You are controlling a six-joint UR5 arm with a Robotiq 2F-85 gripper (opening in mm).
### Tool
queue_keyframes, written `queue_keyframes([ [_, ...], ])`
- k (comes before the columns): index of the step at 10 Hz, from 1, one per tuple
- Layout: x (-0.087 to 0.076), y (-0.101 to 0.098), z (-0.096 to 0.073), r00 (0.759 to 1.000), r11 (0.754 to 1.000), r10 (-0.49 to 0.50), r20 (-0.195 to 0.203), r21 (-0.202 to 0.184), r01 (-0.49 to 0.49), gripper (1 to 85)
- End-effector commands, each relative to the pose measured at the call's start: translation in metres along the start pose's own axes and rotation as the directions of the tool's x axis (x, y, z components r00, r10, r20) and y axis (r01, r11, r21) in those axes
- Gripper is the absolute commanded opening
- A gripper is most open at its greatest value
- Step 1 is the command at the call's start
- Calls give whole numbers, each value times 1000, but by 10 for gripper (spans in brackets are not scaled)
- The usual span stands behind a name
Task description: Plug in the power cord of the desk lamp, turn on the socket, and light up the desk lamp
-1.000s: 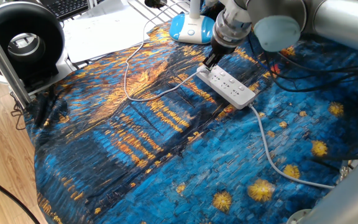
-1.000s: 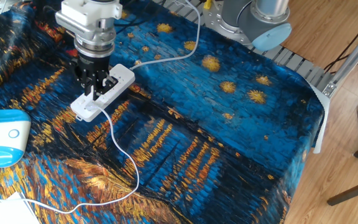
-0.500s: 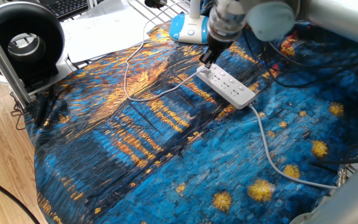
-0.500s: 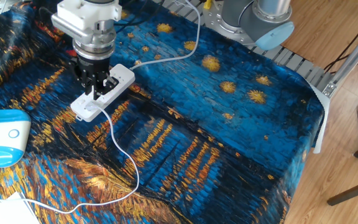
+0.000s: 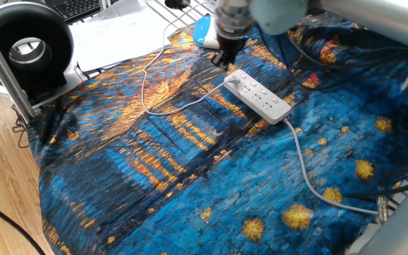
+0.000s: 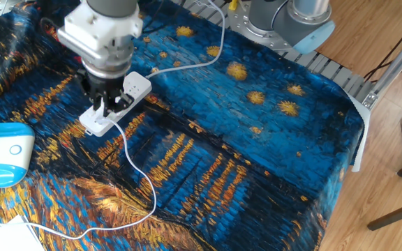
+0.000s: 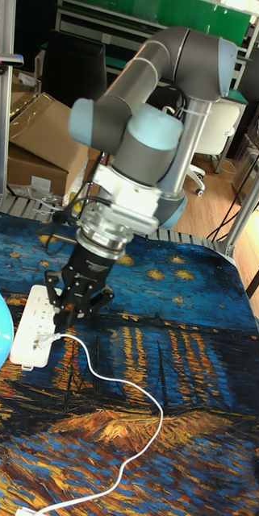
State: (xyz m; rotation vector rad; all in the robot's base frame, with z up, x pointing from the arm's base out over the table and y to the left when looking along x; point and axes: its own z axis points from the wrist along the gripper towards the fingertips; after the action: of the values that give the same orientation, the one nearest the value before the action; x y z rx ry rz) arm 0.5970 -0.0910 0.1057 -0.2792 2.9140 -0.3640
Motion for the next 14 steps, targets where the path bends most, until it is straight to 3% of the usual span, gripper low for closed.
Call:
queue_keyframes([
  [1,-20,-2,5,999,996,-39,0,75,38,297],
  [2,-16,-1,4,999,996,-39,-20,74,40,297],
  [4,17,-8,1,984,991,-99,-147,79,111,273],
  [5,21,-15,0,974,981,-149,-170,96,167,300],
  [7,9,-44,-4,963,947,-218,-159,204,248,333],
  [9,12,-45,-5,965,950,-193,-180,212,230,340],
  [11,-8,-17,0,970,961,-152,-192,200,190,340],
  [14,-10,17,1,969,978,-89,-232,162,129,340],
])
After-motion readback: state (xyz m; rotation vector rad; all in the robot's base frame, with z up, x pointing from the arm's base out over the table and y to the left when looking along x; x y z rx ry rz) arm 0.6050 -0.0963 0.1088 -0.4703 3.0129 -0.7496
